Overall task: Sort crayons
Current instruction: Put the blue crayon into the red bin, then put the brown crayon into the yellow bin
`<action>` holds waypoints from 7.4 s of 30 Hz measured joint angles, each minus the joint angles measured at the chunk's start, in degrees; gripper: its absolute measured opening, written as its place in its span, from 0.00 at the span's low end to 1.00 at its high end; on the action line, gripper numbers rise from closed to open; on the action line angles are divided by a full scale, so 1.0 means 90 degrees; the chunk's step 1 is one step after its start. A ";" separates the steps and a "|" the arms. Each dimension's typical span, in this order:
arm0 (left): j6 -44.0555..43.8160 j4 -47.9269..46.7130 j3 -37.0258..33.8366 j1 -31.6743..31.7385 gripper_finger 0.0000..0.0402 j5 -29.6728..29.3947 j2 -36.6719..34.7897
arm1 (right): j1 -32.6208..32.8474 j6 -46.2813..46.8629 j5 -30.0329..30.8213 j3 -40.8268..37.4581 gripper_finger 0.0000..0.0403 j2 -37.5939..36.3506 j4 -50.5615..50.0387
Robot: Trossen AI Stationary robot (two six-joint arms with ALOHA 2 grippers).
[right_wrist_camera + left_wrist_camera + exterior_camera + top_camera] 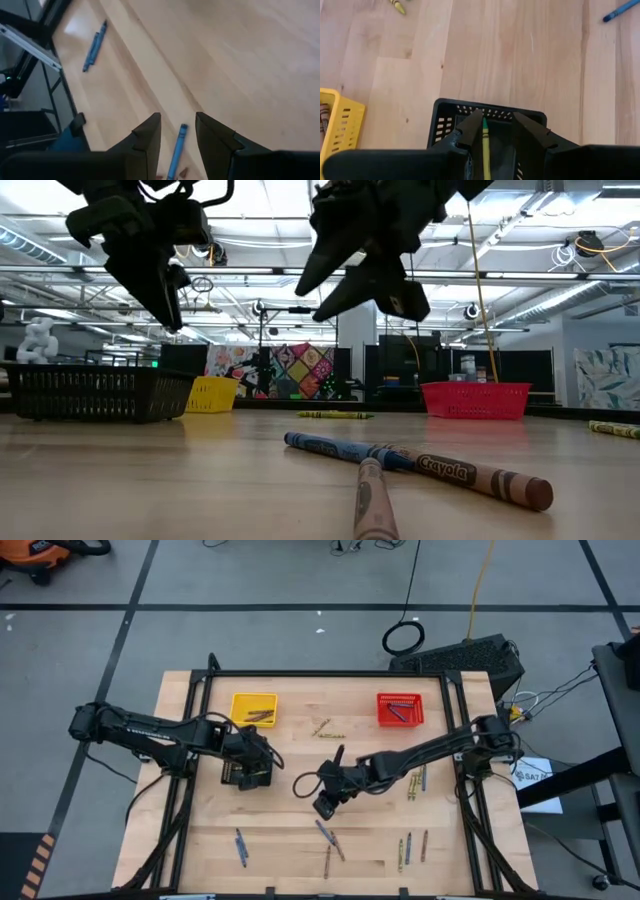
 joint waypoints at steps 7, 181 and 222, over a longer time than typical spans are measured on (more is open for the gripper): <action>-0.0409 0.0258 0.0000 0.0000 0.26 0.0002 0.0000 | 0.0276 0.0272 -0.0002 0.0000 0.27 0.0035 0.0039; -0.0462 -0.0145 -0.0005 -0.0007 0.26 0.0073 -0.0002 | -0.4304 -0.2860 0.2665 -0.0857 0.00 -0.1600 -0.4423; -0.0431 -0.0145 -0.0005 -0.0007 0.26 0.0045 -0.0002 | -0.4898 -0.3014 0.1202 -0.1103 0.12 -0.1600 -0.4394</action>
